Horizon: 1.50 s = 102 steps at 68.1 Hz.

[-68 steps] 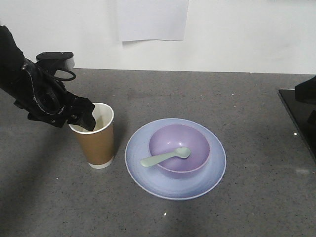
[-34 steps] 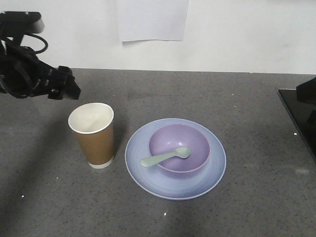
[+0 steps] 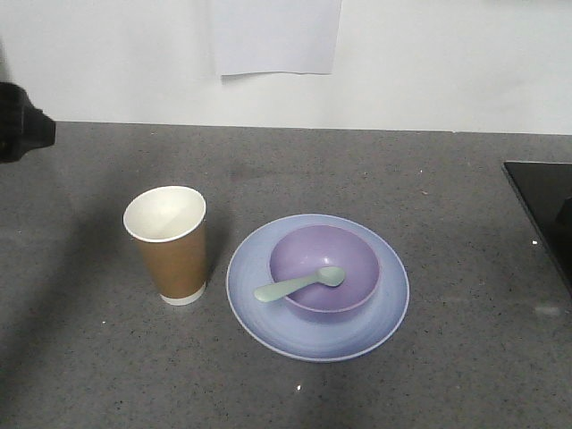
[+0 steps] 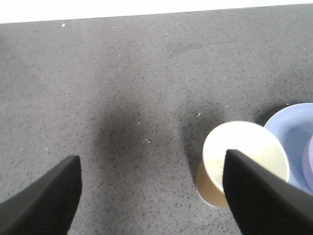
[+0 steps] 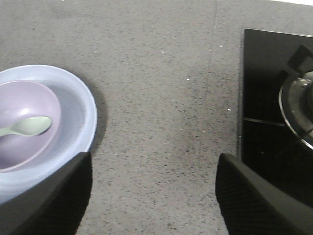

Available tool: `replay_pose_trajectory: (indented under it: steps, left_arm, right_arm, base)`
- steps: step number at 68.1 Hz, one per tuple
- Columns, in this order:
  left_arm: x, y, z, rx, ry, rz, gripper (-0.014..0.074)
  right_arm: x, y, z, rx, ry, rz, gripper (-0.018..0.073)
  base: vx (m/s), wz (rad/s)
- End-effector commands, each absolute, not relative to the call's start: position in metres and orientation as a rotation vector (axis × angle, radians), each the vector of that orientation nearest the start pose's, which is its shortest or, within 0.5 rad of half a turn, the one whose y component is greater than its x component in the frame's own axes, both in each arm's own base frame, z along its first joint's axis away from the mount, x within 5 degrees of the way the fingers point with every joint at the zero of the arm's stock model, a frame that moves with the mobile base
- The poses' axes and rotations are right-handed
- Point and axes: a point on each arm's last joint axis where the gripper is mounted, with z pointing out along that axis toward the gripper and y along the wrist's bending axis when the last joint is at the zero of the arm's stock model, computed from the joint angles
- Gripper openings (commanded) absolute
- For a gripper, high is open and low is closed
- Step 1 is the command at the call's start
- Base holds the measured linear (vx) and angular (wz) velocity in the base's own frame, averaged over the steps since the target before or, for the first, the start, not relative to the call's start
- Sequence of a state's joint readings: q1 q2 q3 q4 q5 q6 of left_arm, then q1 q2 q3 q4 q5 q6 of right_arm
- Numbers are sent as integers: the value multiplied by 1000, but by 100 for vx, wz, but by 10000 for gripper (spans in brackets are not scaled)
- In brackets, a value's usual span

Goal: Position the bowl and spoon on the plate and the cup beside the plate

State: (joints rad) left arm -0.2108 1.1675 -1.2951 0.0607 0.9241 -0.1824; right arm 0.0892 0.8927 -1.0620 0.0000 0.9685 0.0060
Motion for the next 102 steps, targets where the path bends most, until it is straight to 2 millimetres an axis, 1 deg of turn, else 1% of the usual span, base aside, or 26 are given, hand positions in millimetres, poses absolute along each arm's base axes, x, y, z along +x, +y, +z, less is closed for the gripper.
replay_pose_trajectory:
  steps: [1, 13, 15, 20, 27, 34, 40, 47, 53, 54, 55, 102]
  left_arm:
    - [210, -38, 420, 6, 2132, -139, 556]
    - [173, -25, 399, -21, 2027, -101, 556]
    - [167, -24, 394, -21, 2018, -96, 556]
    - [149, -19, 388, -22, 1969, -99, 554]
    - [129, -16, 377, -17, 1928, -109, 538]
    - [113, -12, 370, -2, 1877, -95, 475]
    - [103, -8, 366, 8, 1847, -73, 367]
    - [97, -6, 366, 11, 1828, -59, 191]
    - [95, -6, 366, 10, 1821, -59, 33]
    - [95, -6, 366, 10, 1820, -59, -6]
    - [95, -6, 366, 10, 1820, -59, -10]
    - [95, -6, 366, 10, 1822, -59, -7]
  right_arm:
    - [148, 8, 398, -73, 2157, -12, 506]
    - [127, 4, 382, -69, 2135, -46, 506]
    - [124, 4, 377, -69, 2137, -46, 506]
    - [116, 3, 367, -69, 2118, -42, 505]
    - [108, 3, 352, -74, 2087, -38, 484]
    - [102, 3, 342, -77, 2034, -33, 417]
    - [99, 3, 340, -78, 1994, -28, 313]
    - [97, 3, 341, -79, 1973, -27, 156]
    - [97, 3, 341, -79, 1974, -28, 27]
    - [97, 3, 341, -79, 1974, -28, 6]
    - [97, 3, 341, -79, 1974, -28, -19]
    - [97, 3, 340, -82, 1982, -28, -11]
  base:
    - [0, 0]
    - [0, 0]
    - [0, 0]
    - [0, 0]
    - [0, 0]
    - [0, 0]
    - [0, 0]
    - [0, 0]
    - [0, 0]
    - [0, 0]
    - [0, 0]
    - [0, 0]
